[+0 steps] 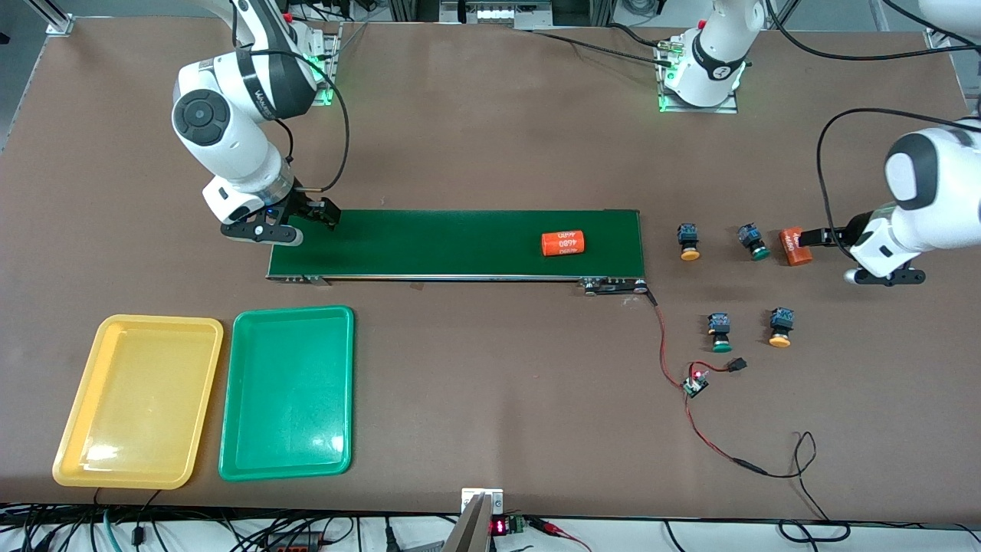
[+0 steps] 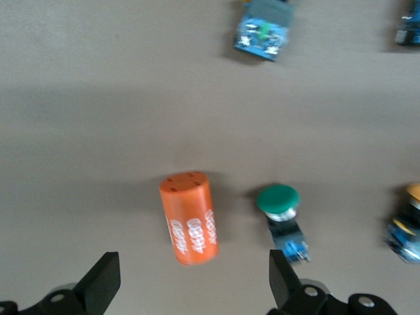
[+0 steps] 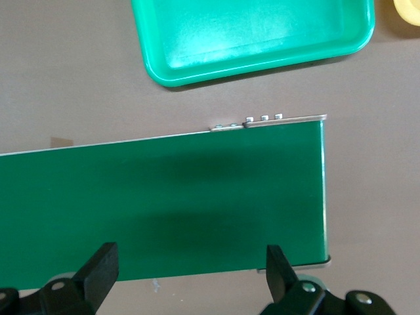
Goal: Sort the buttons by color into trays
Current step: 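Reach and grasp the second orange cell with the left gripper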
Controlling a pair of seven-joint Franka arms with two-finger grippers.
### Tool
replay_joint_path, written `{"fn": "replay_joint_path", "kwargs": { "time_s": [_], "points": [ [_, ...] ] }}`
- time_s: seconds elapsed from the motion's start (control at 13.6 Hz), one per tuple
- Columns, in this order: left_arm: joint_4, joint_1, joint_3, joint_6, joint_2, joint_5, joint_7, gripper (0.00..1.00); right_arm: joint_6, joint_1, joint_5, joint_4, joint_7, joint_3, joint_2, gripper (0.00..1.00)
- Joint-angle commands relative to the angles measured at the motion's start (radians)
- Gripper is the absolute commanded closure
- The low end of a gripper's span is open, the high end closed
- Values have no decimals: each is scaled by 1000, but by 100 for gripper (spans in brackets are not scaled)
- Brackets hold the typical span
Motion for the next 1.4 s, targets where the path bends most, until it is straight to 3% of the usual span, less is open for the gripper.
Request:
{"fn": "replay_joint_path", "kwargs": {
  "time_s": [0.0, 0.29, 0.37, 0.44, 0.52, 0.66, 0.74, 0.88, 1.03, 1.18, 1.33],
  "points": [
    [-90, -19, 34, 175, 33, 12, -16, 0, 8, 19, 4, 11, 28, -8, 7, 0],
    [-90, -19, 34, 214, 122, 11, -18, 0, 1, 19, 4, 11, 28, -8, 7, 0],
    [-88, -21, 34, 217, 133, 11, -18, 10, 1, 19, 4, 11, 25, -9, 7, 0],
    [-85, -21, 34, 220, 133, 11, -18, 33, 1, 19, 4, 11, 25, -9, 5, 0],
    [-84, -21, 34, 217, 131, 11, -6, 51, 0, 19, 3, 11, 28, -9, 4, 0],
    [-81, -19, 34, 203, 124, 12, -4, 75, 1, 19, 0, 11, 28, -9, 5, 0],
    [-78, -19, 34, 200, 113, 12, -7, 80, -3, 19, 0, 11, 27, -9, 5, 0],
    [-38, -19, 27, 95, 78, 12, -7, 83, -5, 19, 0, 11, 28, -9, 5, 0],
    [75, -21, -9, -132, 64, 12, -1, 83, -5, 16, 0, 17, 28, -12, -1, 0],
    [136, -19, -100, -275, 43, 12, 65, 83, -3, 10, -2, 39, 18, -14, 11, 0],
    [142, -19, -197, -303, 23, 11, 131, 84, -5, 8, 0, 62, 15, -14, 19, 0]
  ]
}}
